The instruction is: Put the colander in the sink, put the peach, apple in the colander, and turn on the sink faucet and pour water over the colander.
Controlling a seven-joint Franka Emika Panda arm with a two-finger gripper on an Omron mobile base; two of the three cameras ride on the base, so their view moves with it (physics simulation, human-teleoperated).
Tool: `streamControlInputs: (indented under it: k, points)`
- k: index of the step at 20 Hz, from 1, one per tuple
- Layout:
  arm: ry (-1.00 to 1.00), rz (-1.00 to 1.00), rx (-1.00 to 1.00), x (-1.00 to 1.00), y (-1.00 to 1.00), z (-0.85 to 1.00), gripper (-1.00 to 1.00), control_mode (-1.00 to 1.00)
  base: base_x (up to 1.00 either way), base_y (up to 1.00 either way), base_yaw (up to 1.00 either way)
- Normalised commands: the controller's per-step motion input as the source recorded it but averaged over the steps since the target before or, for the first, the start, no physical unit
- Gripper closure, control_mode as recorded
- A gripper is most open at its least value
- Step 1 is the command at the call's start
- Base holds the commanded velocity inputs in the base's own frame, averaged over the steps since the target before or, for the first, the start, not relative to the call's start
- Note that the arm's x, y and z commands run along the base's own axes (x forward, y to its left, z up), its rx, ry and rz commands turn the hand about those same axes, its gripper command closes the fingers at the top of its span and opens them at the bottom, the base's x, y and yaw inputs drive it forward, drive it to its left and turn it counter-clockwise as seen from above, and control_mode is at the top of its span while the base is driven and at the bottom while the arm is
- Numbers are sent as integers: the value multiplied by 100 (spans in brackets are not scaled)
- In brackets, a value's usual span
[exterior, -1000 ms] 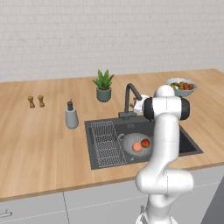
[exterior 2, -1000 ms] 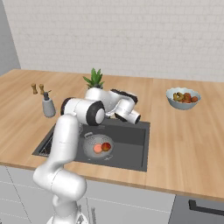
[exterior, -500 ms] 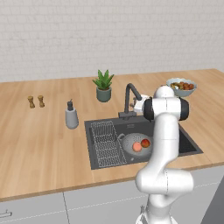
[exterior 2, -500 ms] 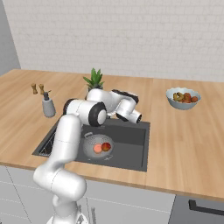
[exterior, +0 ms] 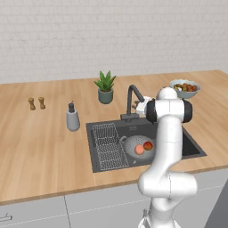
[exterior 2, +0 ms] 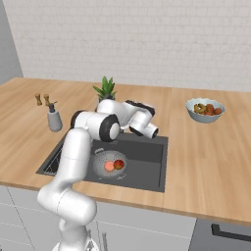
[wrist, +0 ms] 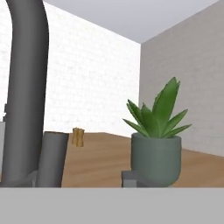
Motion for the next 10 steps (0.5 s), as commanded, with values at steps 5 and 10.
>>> streamControlInputs:
  k: [5,10]
  points:
    - [0,-13,0,10,4,0,100,-100,0,0,0]
    - [-1,-11,0,0,-1,0,100,-100,0,0,0]
